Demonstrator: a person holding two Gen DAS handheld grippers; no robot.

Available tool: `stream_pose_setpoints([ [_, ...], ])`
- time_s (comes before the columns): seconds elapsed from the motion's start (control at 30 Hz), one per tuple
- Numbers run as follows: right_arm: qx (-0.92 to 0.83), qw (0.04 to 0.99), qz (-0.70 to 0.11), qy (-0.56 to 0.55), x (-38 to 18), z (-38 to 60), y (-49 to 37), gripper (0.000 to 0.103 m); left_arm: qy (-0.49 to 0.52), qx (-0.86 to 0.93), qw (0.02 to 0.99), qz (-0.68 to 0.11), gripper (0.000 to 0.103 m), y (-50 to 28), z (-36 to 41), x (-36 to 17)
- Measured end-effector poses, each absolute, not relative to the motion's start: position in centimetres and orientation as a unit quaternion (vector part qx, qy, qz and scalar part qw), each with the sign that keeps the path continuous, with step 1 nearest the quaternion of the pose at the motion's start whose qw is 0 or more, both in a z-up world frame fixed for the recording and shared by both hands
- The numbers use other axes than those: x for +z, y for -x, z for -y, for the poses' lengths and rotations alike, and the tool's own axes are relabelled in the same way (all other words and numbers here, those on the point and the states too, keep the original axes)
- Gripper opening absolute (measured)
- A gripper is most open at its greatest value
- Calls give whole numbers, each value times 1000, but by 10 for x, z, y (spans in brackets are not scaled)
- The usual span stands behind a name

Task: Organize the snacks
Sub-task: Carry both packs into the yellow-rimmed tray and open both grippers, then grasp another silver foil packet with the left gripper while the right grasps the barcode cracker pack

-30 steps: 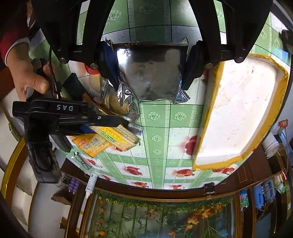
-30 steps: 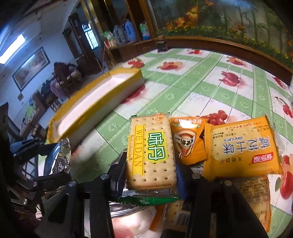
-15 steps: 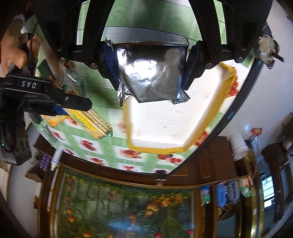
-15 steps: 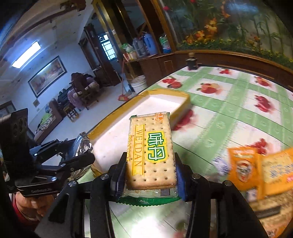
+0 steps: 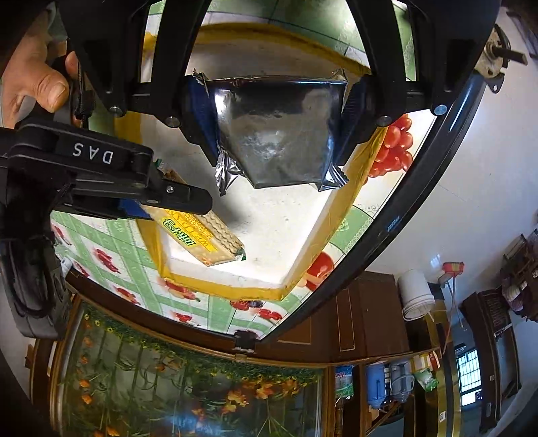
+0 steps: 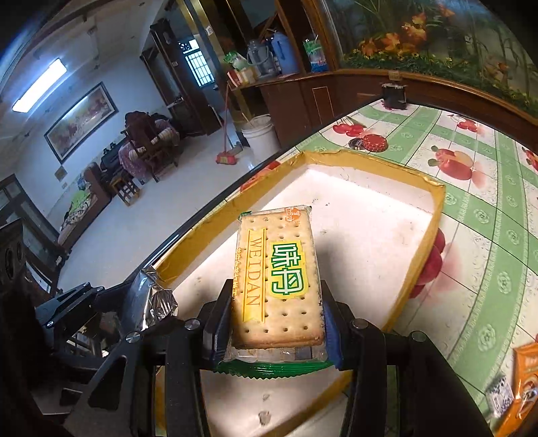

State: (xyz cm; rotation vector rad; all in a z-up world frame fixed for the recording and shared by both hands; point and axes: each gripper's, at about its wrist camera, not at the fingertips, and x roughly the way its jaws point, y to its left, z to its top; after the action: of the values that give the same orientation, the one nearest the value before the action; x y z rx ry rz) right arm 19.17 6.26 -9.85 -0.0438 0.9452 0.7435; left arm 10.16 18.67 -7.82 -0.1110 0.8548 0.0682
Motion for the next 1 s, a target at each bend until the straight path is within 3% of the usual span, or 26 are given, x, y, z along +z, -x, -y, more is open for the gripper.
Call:
stream_pose_setpoints([
  [0.23,335,831,-441,49,-105,-71,-193,52,33,62,900,-431,74,-103,-185,-92],
  [0.33,325,842,-429,46,-95,-61,-187,74,9,73,904,-421,74,-96,-179,-86],
  [0.5,306,869,-388,17,-62,-8,-160,74,10,56,918,-394,76,-83,-168,-64],
  [0.63,260,894,-365,-14,-42,64,-130,79,24,19,926,-375,83,-75,-145,-47],
  [1.0,146,923,-349,-63,-38,205,-63,80,10,-80,913,-400,83,-68,-44,-46],
])
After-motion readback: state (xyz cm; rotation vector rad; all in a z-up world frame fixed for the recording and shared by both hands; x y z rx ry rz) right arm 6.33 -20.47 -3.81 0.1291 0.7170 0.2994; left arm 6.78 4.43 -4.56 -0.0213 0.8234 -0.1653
